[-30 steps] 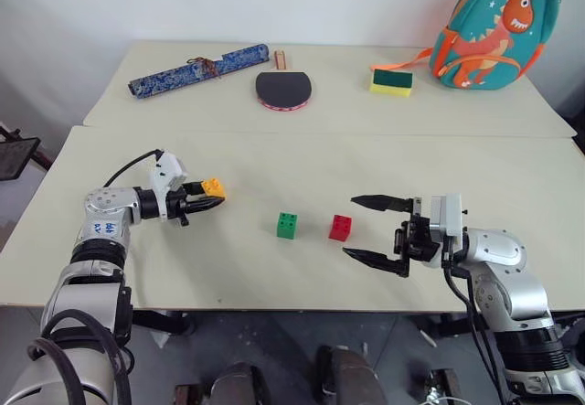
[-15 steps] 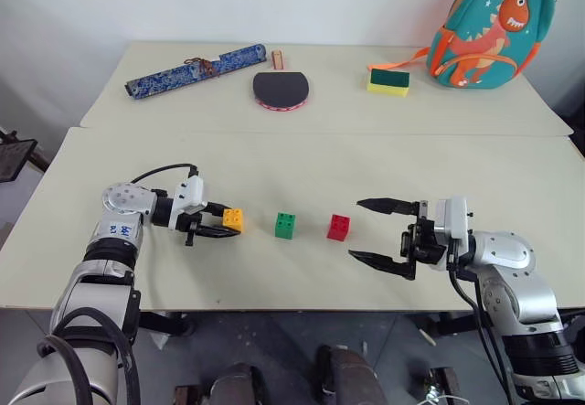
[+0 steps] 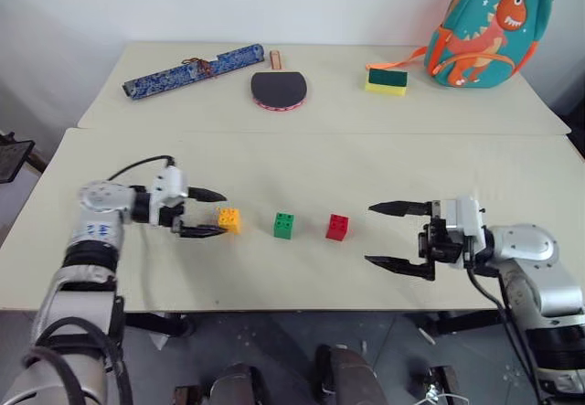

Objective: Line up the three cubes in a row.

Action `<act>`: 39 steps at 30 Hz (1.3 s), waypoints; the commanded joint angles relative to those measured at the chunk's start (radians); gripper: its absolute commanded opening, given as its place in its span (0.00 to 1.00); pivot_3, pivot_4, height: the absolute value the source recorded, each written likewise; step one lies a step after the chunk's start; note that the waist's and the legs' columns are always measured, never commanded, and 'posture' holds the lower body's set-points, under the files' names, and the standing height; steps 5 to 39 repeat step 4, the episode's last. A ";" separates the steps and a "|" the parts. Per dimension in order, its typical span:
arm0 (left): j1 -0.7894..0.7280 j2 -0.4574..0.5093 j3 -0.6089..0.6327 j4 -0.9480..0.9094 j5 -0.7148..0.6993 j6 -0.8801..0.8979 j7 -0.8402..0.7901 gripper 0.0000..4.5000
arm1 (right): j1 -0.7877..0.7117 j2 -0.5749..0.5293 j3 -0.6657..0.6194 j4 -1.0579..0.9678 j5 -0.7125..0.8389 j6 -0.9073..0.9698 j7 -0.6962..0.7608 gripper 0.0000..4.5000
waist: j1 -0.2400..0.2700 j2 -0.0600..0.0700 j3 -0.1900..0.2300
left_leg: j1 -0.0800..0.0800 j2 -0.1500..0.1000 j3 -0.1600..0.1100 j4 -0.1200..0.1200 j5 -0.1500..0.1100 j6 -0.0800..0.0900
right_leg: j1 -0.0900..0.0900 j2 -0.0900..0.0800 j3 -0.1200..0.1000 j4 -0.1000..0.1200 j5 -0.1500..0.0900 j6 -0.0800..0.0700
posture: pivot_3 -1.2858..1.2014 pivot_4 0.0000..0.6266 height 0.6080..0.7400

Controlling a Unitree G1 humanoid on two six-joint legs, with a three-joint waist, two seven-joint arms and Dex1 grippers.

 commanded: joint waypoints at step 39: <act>0.167 0.168 0.115 -0.276 -0.089 0.109 -0.007 0.80 | -0.089 -0.132 0.007 0.003 -0.047 0.098 0.035 1.00 | 0.005 0.000 0.000 | 0.000 0.000 0.000 0.001 0.000 0.000 | 0.000 -0.001 0.001 0.000 0.000 0.000 | 0.52 0.24 1.00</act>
